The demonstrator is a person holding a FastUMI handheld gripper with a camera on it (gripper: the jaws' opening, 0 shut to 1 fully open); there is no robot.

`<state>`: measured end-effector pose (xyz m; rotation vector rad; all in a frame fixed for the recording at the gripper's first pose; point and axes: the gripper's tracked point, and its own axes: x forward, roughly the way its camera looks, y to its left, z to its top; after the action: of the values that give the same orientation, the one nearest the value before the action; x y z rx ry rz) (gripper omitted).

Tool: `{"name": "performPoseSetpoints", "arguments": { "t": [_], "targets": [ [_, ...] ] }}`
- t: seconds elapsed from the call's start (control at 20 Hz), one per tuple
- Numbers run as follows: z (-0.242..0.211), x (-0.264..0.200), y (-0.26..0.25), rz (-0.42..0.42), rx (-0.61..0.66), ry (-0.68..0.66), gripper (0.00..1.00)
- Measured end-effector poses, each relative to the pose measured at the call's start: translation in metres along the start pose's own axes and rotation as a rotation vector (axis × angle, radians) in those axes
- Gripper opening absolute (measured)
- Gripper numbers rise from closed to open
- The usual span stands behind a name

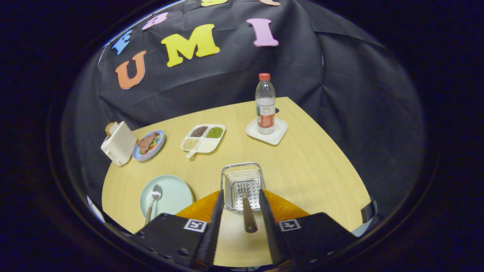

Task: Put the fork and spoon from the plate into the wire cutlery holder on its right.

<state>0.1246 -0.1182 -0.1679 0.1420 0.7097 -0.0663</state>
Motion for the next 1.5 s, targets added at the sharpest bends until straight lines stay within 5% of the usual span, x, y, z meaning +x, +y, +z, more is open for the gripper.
{"name": "performPoseSetpoints", "arguments": {
  "t": [0.15, 0.35, 0.95, 1.5],
  "targets": [
    [0.011, -0.019, 0.008, -0.017, -0.023, -0.071, 0.86],
    [0.024, -0.045, 0.034, -0.018, -0.063, -0.174, 0.98],
    [0.006, -0.074, 0.158, 0.004, -0.131, -0.403, 0.96],
    [-0.062, -0.009, 0.235, 0.033, -0.156, -0.244, 0.98]
  ]
}}
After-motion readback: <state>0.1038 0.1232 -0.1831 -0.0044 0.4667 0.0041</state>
